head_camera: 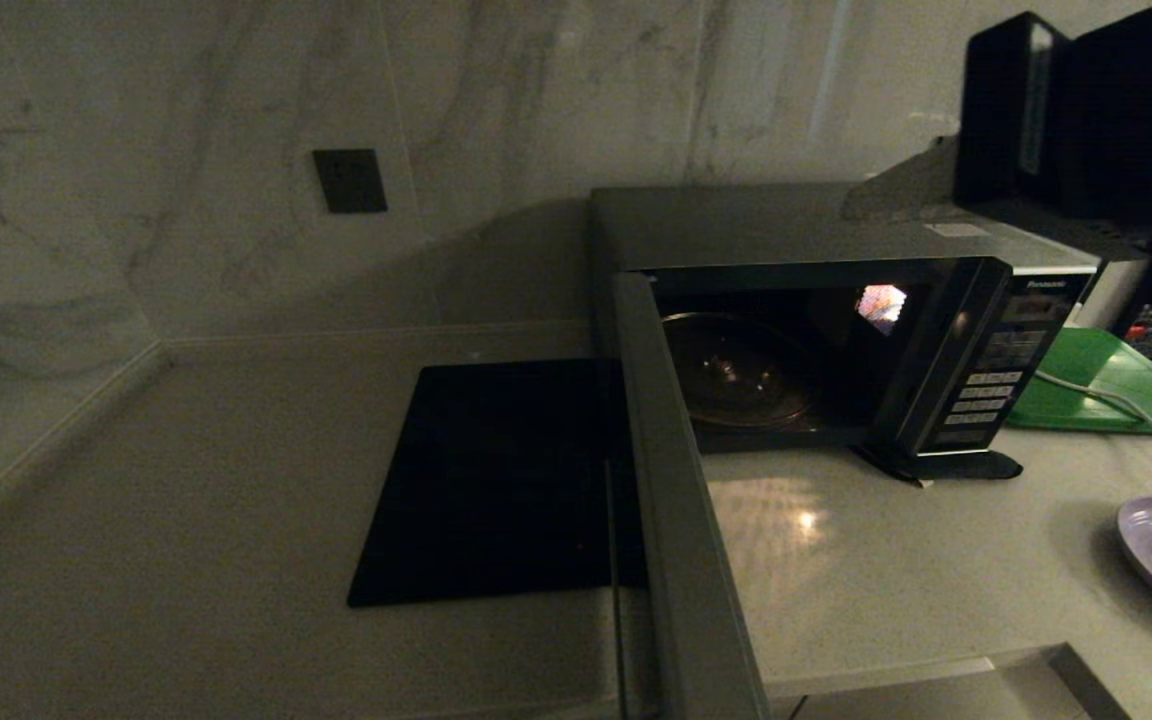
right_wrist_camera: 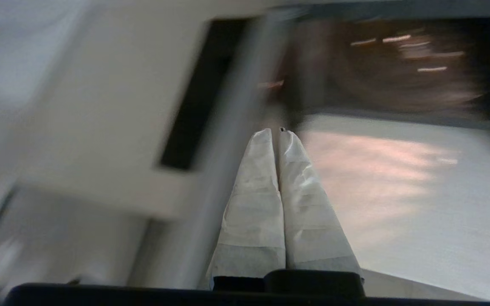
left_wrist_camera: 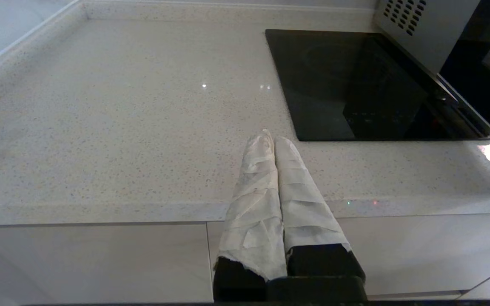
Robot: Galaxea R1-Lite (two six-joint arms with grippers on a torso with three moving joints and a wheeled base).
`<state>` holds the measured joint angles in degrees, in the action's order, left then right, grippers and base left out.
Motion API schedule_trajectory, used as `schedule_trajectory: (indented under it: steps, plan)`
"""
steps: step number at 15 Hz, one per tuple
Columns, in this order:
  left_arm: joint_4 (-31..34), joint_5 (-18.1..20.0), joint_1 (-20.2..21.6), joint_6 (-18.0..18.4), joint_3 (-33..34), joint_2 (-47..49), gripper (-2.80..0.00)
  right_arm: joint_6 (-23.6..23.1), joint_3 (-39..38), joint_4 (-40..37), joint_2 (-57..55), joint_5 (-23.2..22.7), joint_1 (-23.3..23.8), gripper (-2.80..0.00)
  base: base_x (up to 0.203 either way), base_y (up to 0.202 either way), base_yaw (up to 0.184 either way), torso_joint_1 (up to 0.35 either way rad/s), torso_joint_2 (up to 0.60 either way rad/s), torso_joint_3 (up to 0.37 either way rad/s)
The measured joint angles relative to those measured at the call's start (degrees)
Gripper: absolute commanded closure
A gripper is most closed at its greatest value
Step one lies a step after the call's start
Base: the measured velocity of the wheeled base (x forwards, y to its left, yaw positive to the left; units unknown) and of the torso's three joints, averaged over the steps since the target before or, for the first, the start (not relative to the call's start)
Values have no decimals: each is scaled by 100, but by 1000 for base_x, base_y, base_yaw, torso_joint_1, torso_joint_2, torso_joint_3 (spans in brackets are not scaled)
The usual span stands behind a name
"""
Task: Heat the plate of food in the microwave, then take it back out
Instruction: Close the microwave oven
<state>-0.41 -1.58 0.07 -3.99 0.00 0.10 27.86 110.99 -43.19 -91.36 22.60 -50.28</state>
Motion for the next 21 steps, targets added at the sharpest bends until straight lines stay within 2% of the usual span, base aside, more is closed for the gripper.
schedule_trajectory:
  steps: [3,6,10,18,21]
  plan:
    - [0,-1,0,0,0,0,0,432,155,-18,-458,0,-798,0,0,0,0,0,0,0]
    - [0,1,0,-1,0,0,0,727,182,-336,-795,0,-1202,0,0,0,0,0,0,0]
    - [0,-1,0,-1,0,0,0,1027,182,-865,-1103,16,-1300,0,0,0,0,0,0,0]
    - [1,1,0,-2,0,0,0,1131,177,-1009,-1400,63,-1474,0,0,0,0,0,0,0]
    - [0,-4,0,0,0,0,0,1414,178,-1308,-1488,335,-1490,0,0,0,0,0,0,0]
